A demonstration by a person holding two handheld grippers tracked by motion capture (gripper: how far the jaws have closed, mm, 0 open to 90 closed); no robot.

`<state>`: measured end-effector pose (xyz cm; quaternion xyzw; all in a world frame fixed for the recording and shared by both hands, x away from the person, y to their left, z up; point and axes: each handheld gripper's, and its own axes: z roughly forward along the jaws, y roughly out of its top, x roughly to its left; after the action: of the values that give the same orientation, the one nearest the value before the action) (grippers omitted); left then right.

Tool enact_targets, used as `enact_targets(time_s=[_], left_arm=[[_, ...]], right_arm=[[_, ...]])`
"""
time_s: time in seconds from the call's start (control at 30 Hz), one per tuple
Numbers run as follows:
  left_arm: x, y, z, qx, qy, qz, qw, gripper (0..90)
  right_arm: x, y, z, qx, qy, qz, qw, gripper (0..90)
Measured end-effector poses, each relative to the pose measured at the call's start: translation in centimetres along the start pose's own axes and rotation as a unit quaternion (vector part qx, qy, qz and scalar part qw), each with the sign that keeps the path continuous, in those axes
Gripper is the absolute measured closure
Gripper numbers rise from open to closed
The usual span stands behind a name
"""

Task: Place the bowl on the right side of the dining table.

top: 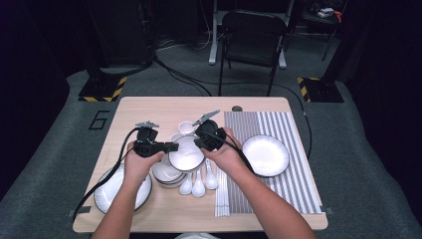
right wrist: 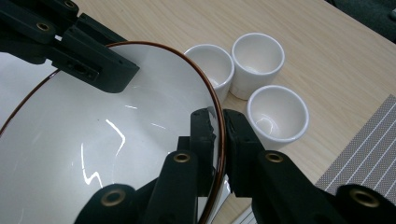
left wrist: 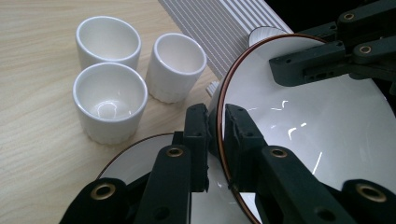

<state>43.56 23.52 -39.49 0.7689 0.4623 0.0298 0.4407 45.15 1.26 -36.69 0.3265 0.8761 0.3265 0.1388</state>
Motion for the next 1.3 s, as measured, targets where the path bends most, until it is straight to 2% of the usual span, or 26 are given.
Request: enact_targets(time_s=[0.23,0.47,0.67,0.83,1.1,1.3], left_arm=[[0.1,0.0,0.6,0.006,-0.001,-0.002,1.0,79.7],[0.0,-0.1,0.9,0.004,-0.013,-0.004,0.9999,78.8],[-0.1,-0.1,1.3,0.006,-0.024,-0.006,0.9997,77.5],[-0.1,-0.3,2.0,0.013,-0.023,-0.006,0.9996,77.5],[-0.2,-0.3,1.9,0.001,-0.031,-0.007,0.9995,71.2],[-0.2,-0.3,1.8,-0.002,-0.027,0.003,0.9996,63.7]], right_arm=[[-0.4,-0.4,0.3,0.003,0.006,0.01,0.9999,83.0],[-0.8,-0.9,0.3,0.002,0.015,0.017,0.9997,82.9],[-1.1,-1.4,0.1,-0.002,0.016,0.023,0.9996,82.9],[-1.4,-1.9,0.4,0.001,0.011,0.022,0.9997,82.7],[-2.0,-2.5,0.0,-0.003,0.013,0.03,0.9995,82.7],[-2.4,-2.9,-0.2,-0.002,0.012,0.034,0.9994,82.6]])
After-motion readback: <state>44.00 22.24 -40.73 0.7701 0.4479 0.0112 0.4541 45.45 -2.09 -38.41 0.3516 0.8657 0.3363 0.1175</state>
